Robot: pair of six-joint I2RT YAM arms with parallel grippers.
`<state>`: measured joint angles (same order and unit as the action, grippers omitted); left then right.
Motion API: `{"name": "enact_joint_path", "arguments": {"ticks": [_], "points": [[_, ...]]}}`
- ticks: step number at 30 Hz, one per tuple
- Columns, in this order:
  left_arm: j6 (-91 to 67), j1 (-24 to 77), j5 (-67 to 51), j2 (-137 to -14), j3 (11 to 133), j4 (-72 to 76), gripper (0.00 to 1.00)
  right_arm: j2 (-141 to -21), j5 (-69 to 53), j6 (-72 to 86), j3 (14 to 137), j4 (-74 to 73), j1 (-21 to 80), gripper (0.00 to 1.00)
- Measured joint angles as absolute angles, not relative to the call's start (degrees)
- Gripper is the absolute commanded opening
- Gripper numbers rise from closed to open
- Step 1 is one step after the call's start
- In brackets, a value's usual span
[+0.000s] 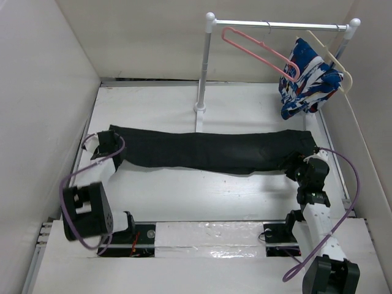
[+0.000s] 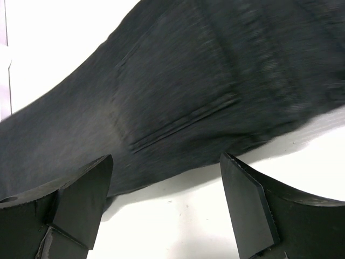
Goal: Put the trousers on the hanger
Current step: Fold the trousers at the center of the board.
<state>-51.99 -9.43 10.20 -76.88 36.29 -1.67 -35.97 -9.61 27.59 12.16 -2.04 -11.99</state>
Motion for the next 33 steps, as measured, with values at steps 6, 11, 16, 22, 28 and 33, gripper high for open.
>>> {"name": "enact_joint_path", "arguments": {"ticks": [6,11,16,22,28,33], "points": [[-52.0,-10.9,16.9,-62.0,33.1,-7.6,0.57,-35.2,-8.4,28.8,12.2,-3.4,-12.8,0.93],[-50.9,-10.9,16.2,-63.5,33.5,-9.2,0.68,-36.6,-7.4,29.0,12.4,-4.2,-17.7,0.94],[-48.6,-7.8,14.7,-59.0,33.6,-9.5,0.55,-44.3,-8.6,29.0,14.6,-3.3,-26.2,0.94],[-46.2,-4.1,7.0,-49.1,33.6,-2.3,0.09,-59.1,-12.4,29.9,16.5,4.3,-31.8,0.93],[-45.0,0.9,-0.3,-49.0,29.7,4.6,0.00,-70.1,-15.7,32.4,19.7,14.5,-31.9,0.79],[-44.3,9.9,-1.3,-49.5,26.6,6.2,0.00,-72.1,-15.4,34.4,19.9,17.2,-30.8,0.18]]}}
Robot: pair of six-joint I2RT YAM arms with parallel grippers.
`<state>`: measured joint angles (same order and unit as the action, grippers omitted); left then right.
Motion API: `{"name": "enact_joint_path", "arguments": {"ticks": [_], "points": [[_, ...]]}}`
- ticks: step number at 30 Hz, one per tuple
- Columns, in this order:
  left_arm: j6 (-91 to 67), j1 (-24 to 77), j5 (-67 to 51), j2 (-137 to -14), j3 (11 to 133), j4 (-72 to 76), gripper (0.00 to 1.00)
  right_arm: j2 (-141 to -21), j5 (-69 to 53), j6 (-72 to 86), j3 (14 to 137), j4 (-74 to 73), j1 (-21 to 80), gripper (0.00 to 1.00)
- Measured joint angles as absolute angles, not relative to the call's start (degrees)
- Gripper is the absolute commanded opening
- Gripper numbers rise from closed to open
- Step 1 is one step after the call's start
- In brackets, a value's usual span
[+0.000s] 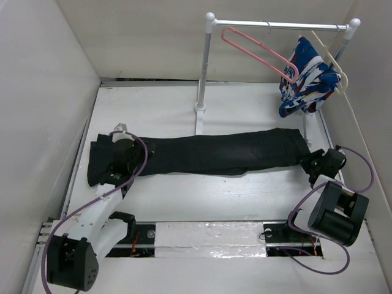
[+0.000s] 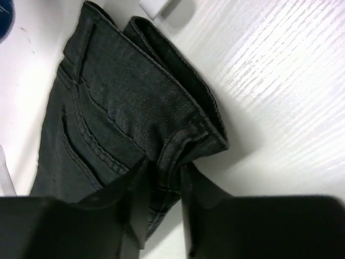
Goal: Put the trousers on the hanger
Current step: Fold the trousers at the center of the board.
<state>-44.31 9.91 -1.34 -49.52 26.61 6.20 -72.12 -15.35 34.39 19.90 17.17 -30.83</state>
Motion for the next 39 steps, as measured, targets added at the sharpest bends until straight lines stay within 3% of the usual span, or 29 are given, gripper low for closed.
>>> {"name": "enact_joint_path", "arguments": {"ticks": [1,2,6,11,17,28,39], "points": [[-43.9,13.1,-0.5,-50.0,26.7,6.9,0.00,-71.9,-15.2,34.4,19.9,17.3,-30.7,0.02],[-43.5,16.3,0.7,-50.5,27.0,7.5,0.00,-71.4,-15.2,34.3,19.9,17.2,-30.7,0.00],[-41.5,29.0,5.8,-55.6,30.5,8.2,0.00,-64.9,-15.5,33.3,18.5,16.7,-29.4,0.00],[-39.9,42.9,14.1,-63.0,33.8,10.1,0.00,-46.6,-14.7,29.8,16.6,11.1,-19.9,0.00],[-39.9,44.8,17.6,-67.2,32.0,13.3,0.00,-30.0,-13.0,27.9,18.9,-0.4,-1.6,0.00],[-42.0,49.6,20.7,-69.6,26.5,15.6,0.00,-37.2,-7.4,25.5,41.3,-10.9,17.1,0.00],[-46.4,56.6,23.1,-83.3,28.6,19.9,0.00,-40.9,-6.7,22.6,55.4,-13.5,21.1,0.00]]}}
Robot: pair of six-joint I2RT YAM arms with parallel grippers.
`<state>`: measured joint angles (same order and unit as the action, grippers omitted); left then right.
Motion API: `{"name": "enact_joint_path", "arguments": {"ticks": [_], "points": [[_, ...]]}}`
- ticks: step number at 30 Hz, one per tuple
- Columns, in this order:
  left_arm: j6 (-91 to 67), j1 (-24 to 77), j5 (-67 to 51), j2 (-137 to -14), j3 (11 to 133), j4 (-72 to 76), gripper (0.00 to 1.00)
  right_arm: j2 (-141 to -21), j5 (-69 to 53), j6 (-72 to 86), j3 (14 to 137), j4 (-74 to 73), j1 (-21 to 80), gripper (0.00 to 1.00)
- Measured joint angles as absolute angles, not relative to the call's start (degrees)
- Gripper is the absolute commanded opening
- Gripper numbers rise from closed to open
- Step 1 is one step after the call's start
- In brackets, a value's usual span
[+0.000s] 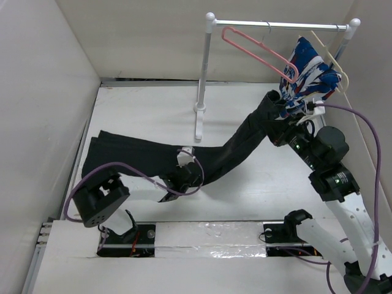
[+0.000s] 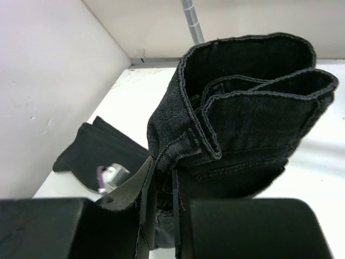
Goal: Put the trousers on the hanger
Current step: Fold the trousers at the center of the board.
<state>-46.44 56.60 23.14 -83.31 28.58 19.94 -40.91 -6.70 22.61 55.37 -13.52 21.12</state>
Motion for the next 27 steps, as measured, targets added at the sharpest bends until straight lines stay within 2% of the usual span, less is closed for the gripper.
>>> {"name": "enact_joint_path", "arguments": {"ticks": [6,15,17,19,20,23,27], "points": [[-47.5,60.2,22.5,-94.1,37.5,23.8,0.00,-42.4,-7.1,20.6,62.4,-17.5,21.5,0.00],[-46.1,67.5,18.5,-108.0,58.2,24.1,0.00,-46.1,-9.6,18.6,69.7,-18.5,25.0,0.00],[-45.5,68.6,17.8,-107.7,59.0,24.4,0.21,-48.2,-9.5,18.0,71.2,-18.5,27.6,0.00],[-44.9,68.6,17.1,-105.1,56.9,24.4,0.39,-51.1,-8.8,17.4,73.0,-18.4,30.3,0.00],[-44.8,68.1,17.0,-103.0,55.4,23.9,0.42,-52.7,-8.5,17.1,74.0,-18.3,31.7,0.00],[-44.6,64.5,17.8,-91.4,48.7,20.9,0.43,-58.1,-7.2,16.5,76.2,-17.1,35.5,0.00],[-44.1,56.8,21.5,-67.1,41.7,15.2,0.41,-65.3,-5.0,16.0,78.7,-15.4,40.2,0.00]]}}
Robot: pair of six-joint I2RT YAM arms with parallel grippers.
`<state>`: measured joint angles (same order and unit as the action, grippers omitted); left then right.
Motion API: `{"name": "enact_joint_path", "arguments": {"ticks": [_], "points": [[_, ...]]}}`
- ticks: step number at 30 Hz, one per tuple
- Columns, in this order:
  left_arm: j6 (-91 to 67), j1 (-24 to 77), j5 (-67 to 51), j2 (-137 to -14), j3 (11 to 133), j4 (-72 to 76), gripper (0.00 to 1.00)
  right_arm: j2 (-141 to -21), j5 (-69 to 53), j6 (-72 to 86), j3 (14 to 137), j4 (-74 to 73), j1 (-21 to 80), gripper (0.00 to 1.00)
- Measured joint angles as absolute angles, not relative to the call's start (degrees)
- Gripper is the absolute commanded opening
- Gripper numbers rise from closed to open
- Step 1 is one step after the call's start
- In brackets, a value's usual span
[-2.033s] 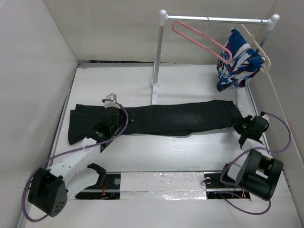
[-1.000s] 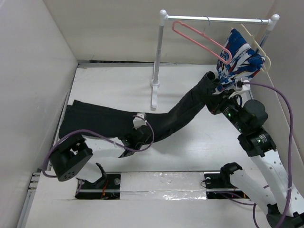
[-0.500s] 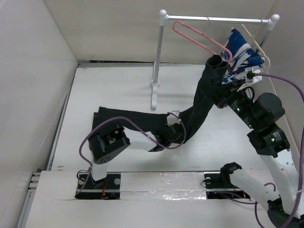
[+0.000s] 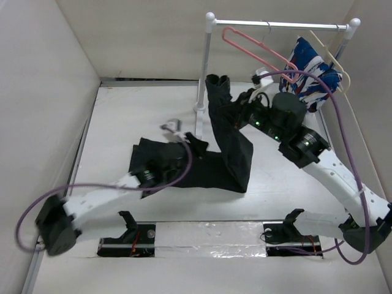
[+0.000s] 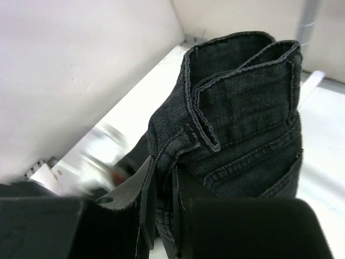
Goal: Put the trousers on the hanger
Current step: Fold the trousers at the center of the board.
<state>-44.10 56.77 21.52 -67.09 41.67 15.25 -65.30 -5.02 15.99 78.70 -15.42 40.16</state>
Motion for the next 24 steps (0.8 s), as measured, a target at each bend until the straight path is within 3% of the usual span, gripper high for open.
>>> {"name": "enact_joint_path", "arguments": {"ticks": [6,11,12,13,14,15,18,19,20,24], "points": [[-41.9,44.7,25.8,-36.8,41.2,5.5,0.38,-76.4,-2.0,15.7,83.3,-12.6,47.7,0.00],[-39.4,40.4,28.2,-29.5,47.0,-4.3,0.37,-89.9,0.1,16.3,88.6,-7.4,54.1,0.03],[-39.1,40.4,28.7,-28.8,47.7,-5.4,0.37,-93.1,0.3,16.6,89.6,-6.5,55.5,0.09],[-38.9,40.4,29.2,-28.2,48.0,-6.6,0.37,-96.7,0.5,16.8,90.9,-5.6,56.9,0.38],[-38.8,40.4,29.6,-27.6,48.2,-7.7,0.37,-100.4,0.5,17.5,92.2,-4.7,58.3,0.61],[-38.7,40.4,30.2,-27.1,48.2,-8.8,0.37,-104.4,0.3,18.0,93.8,-4.1,59.7,0.69],[-38.9,40.4,31.4,-26.0,48.2,-11.9,0.37,-115.2,-1.8,18.3,98.8,-3.1,63.6,0.75],[-38.9,40.4,31.7,-25.5,48.1,-12.6,0.38,-117.4,-2.4,18.5,98.9,-3.1,64.6,0.87],[-39.0,40.4,32.2,-24.8,47.9,-13.3,0.38,-118.5,-2.5,18.8,98.3,-3.2,65.5,0.90],[-39.9,40.3,33.2,-21.9,46.3,-14.3,0.38,-115.5,-2.4,19.2,89.9,-2.2,67.4,0.83]]}}
